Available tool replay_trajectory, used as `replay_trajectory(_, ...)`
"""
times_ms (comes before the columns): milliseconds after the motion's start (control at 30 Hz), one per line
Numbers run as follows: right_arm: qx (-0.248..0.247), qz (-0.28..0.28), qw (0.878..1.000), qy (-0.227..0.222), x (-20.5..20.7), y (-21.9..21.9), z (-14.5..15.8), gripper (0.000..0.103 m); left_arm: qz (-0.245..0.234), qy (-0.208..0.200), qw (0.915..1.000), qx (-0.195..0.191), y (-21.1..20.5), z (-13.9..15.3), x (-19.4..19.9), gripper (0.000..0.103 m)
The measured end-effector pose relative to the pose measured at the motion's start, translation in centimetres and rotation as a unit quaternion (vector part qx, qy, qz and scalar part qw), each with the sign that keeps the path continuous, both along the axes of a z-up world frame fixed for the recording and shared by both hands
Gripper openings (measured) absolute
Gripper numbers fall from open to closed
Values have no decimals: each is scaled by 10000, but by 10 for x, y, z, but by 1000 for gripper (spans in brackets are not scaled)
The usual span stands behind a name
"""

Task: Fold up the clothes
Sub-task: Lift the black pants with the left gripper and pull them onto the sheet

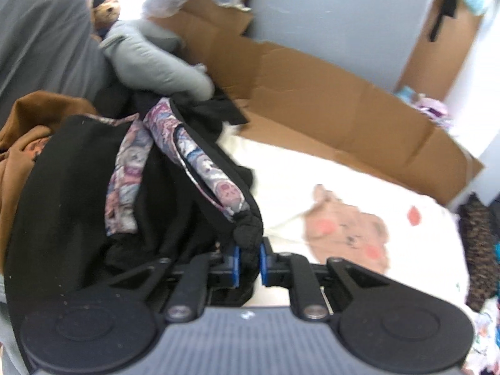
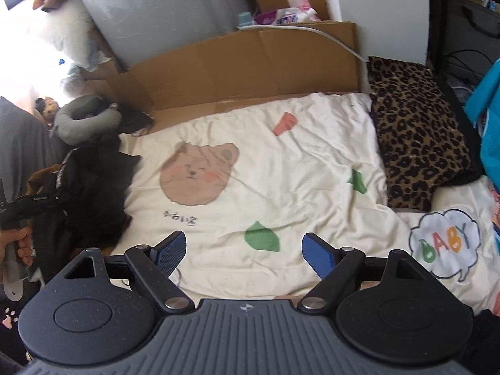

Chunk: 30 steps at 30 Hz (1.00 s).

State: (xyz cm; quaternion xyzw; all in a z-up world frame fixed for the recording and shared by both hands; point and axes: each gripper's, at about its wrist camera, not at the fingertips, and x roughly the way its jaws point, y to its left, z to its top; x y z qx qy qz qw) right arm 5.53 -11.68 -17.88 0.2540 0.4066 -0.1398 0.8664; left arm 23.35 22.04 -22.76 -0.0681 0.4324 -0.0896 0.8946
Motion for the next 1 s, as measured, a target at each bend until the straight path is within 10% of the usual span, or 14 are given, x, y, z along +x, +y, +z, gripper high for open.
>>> replay_trajectory(367,178,33,9997,-138,-7,4,-4,85,-763,101,9952,-599,-60,39,-31,12)
replay_trajectory(1000,391,-527,9978,13,-29,-34,-25,85,-1745,575,9776,-1030,-184,20,-31,12)
